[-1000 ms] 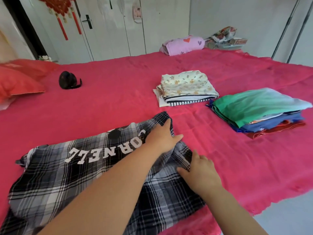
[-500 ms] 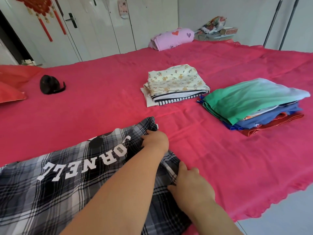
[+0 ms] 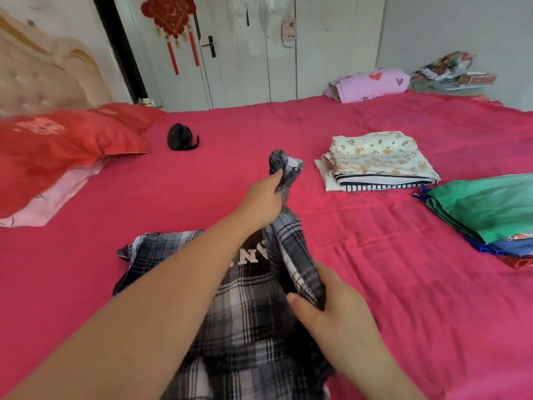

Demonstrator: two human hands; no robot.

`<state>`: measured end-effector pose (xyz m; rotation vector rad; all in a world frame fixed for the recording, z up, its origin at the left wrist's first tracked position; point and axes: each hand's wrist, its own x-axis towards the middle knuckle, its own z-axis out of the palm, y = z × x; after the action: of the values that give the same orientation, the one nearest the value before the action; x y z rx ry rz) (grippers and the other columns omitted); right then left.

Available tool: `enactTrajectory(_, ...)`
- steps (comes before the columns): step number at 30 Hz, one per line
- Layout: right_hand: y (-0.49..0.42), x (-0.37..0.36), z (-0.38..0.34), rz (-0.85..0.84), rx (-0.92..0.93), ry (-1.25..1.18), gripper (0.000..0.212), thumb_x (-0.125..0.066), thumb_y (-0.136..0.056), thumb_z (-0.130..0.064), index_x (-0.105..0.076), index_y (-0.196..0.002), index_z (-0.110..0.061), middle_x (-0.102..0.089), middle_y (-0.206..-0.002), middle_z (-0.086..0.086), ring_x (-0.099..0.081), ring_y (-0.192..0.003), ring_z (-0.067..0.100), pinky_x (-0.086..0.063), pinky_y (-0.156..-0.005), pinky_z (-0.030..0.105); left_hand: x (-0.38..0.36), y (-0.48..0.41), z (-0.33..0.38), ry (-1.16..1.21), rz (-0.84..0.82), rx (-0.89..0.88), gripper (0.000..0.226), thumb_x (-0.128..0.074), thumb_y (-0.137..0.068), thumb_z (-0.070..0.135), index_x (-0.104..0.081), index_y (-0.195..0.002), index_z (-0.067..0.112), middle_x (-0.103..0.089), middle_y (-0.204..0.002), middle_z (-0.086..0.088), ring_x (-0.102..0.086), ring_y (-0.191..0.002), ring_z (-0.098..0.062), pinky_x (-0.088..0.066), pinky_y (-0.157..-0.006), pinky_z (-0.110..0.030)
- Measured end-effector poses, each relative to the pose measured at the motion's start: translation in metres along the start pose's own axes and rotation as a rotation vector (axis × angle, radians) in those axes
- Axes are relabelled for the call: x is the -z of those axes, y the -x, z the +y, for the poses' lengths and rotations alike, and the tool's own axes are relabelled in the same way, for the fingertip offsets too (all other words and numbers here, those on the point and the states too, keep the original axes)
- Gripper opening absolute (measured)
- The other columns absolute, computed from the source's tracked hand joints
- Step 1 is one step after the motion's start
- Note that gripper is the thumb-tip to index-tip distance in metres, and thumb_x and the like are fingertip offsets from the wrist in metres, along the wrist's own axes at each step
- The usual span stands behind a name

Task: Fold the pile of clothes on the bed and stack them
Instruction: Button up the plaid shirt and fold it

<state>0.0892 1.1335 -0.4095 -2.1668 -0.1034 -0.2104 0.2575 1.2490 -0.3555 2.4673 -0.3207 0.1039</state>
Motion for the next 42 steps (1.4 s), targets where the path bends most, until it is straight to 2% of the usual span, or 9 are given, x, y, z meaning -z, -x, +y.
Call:
enactTrajectory(6,0.015,-0.085,-0.087,-0.190,0.225,0.087,0.061,-0.052,-0.089,-0.032,-0.024,-0.142,-0.031,-0.054,-0.128,-0.007,-0.052,-0.116,0.013,-0.039,-0.093,0.024,0.095,0.050,-0.083,-0.047,0.122,0.048,0.057,-0.039,-0.095,0.003,-0.026,-0.147,0.023,-0.034,-0.149,-0.006,-0.056,-0.089,-0.015,-0.036,-0.061,-0.017)
enactTrajectory(11,0.024,-0.163,-0.131,-0.510,0.211,0.274,0.074,-0.050,-0.093,-0.027,-0.001,-0.149,-0.025,-0.040,-0.139,0.009,-0.049,-0.120,0.028,-0.041,-0.097,0.038,0.139,0.091,-0.168,0.038,0.217,0.196,0.058,-0.041,-0.090,-0.003,-0.039,-0.141,0.025,-0.056,-0.128,-0.010,-0.057,-0.105,-0.028,-0.041,-0.074,-0.028)
enactTrajectory(14,0.032,-0.184,-0.142,-0.682,0.270,0.383,0.069,-0.052,-0.092,-0.031,-0.010,-0.147,-0.030,-0.040,-0.136,0.009,-0.047,-0.122,0.031,-0.040,-0.098,0.044,0.133,0.109,-0.212,-0.063,0.144,0.321,0.049,-0.046,-0.089,0.002,-0.044,-0.137,0.014,-0.055,-0.130,-0.015,-0.053,-0.114,-0.029,-0.035,-0.074,-0.026)
enactTrajectory(22,0.006,-0.140,-0.080,-0.056,0.536,0.375,0.032,-0.060,-0.081,-0.019,-0.066,-0.112,-0.025,-0.064,-0.109,-0.003,-0.059,-0.103,0.020,-0.049,-0.090,0.032,0.078,0.136,-0.229,0.003,0.259,0.336,0.074,-0.054,-0.090,0.036,-0.014,-0.150,0.021,-0.026,-0.151,-0.012,-0.024,-0.139,-0.027,-0.027,-0.111,-0.039)
enactTrajectory(28,0.006,-0.140,-0.038,-0.392,0.302,0.501,0.055,-0.047,-0.093,-0.041,-0.024,-0.143,-0.041,-0.018,-0.154,-0.010,-0.013,-0.143,0.009,-0.015,-0.117,0.025,0.042,0.151,-0.231,-0.373,-0.071,0.393,0.064,-0.040,-0.095,0.047,-0.006,-0.148,0.035,0.010,-0.157,-0.005,0.008,-0.144,-0.029,-0.004,-0.114,-0.054)
enactTrajectory(31,0.008,-0.130,-0.040,-0.308,0.333,0.267,0.049,-0.055,-0.091,-0.024,-0.041,-0.137,-0.035,-0.037,-0.137,-0.019,-0.028,-0.130,-0.004,-0.013,-0.107,0.003,0.048,0.157,-0.221,-0.349,-0.003,0.401,0.062,-0.042,-0.095,0.043,-0.012,-0.148,0.031,0.005,-0.158,-0.007,0.004,-0.144,-0.030,-0.003,-0.113,-0.056)
enactTrajectory(35,0.001,-0.105,-0.026,-0.064,0.266,0.242,0.047,-0.060,-0.083,-0.001,-0.056,-0.125,-0.020,-0.052,-0.108,-0.011,-0.051,-0.106,0.009,-0.044,-0.093,0.024,0.058,0.177,-0.189,-0.242,0.277,0.177,0.058,-0.048,-0.093,0.041,-0.029,-0.145,0.025,-0.019,-0.154,-0.002,-0.014,-0.142,-0.022,-0.015,-0.113,-0.044)
enactTrajectory(38,0.000,-0.099,-0.013,-0.079,0.177,0.320,0.044,-0.064,-0.080,-0.003,-0.058,-0.121,-0.018,-0.058,-0.108,-0.002,-0.056,-0.105,0.017,-0.044,-0.089,0.027,0.047,0.206,-0.159,-0.084,0.356,0.000,0.052,-0.060,-0.086,0.037,-0.048,-0.134,0.021,-0.046,-0.132,0.002,-0.039,-0.124,-0.015,-0.027,-0.102,-0.026)
enactTrajectory(42,0.000,-0.107,-0.006,-0.130,0.104,0.328,0.037,-0.065,-0.081,-0.012,-0.058,-0.116,-0.017,-0.061,-0.108,0.000,-0.058,-0.101,0.017,-0.040,-0.086,0.022,0.019,0.225,-0.143,-0.200,0.320,-0.063,0.043,-0.073,-0.077,0.032,-0.060,-0.115,0.016,-0.055,-0.107,0.000,-0.051,-0.102,-0.020,-0.039,-0.088,-0.030)
